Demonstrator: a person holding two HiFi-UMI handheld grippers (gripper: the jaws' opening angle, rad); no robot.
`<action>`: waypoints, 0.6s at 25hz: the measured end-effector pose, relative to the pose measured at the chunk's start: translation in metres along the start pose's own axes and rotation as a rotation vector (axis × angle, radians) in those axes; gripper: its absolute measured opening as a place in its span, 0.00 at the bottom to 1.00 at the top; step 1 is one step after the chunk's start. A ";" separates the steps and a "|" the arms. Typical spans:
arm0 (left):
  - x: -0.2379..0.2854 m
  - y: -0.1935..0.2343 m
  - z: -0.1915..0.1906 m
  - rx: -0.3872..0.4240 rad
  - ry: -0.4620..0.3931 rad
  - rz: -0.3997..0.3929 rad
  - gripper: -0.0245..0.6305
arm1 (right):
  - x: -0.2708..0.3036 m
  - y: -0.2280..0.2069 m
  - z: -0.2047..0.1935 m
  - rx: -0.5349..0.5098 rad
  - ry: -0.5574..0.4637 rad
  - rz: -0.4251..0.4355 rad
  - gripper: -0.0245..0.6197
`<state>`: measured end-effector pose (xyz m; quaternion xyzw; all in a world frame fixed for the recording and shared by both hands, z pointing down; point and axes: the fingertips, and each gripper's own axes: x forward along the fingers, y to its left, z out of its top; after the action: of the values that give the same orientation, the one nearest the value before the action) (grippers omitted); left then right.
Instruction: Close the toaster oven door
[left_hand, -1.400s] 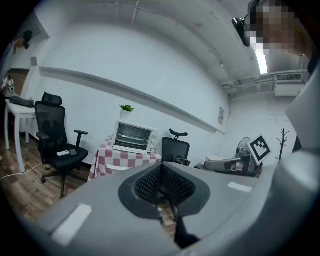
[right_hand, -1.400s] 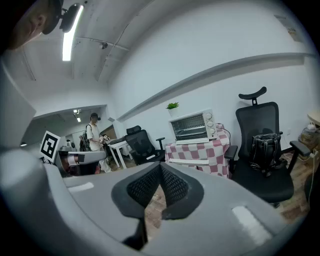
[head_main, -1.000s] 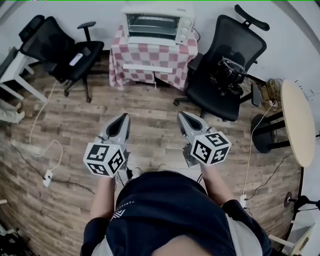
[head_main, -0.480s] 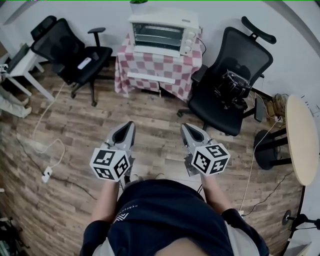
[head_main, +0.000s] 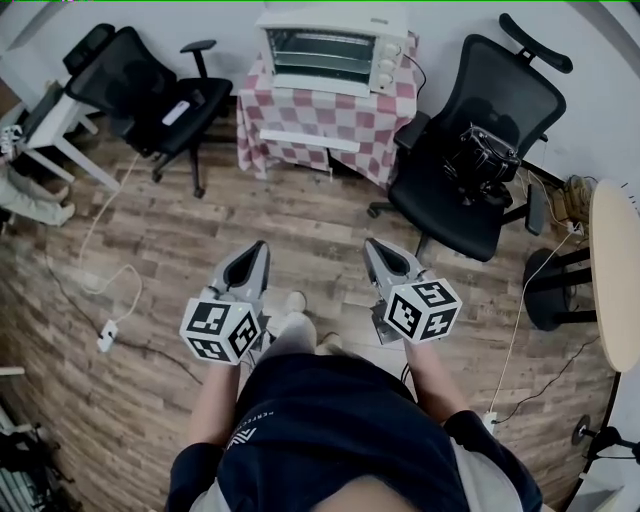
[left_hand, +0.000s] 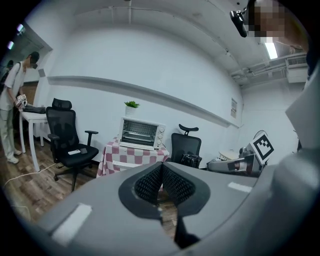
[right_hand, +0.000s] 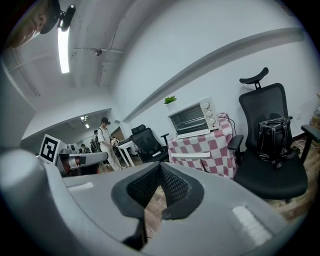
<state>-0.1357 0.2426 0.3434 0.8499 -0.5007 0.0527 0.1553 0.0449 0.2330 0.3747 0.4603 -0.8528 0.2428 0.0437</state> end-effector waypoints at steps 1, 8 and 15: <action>0.003 0.003 0.000 0.004 0.002 0.003 0.06 | 0.003 0.000 0.000 0.001 0.000 0.001 0.04; 0.048 0.023 0.006 -0.012 -0.011 -0.054 0.06 | 0.029 -0.014 0.010 -0.007 0.002 -0.037 0.05; 0.098 0.048 0.018 0.001 0.019 -0.117 0.06 | 0.073 -0.036 0.041 0.003 -0.019 -0.077 0.09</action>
<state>-0.1300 0.1333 0.3609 0.8774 -0.4484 0.0519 0.1624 0.0381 0.1418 0.3742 0.4951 -0.8345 0.2377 0.0444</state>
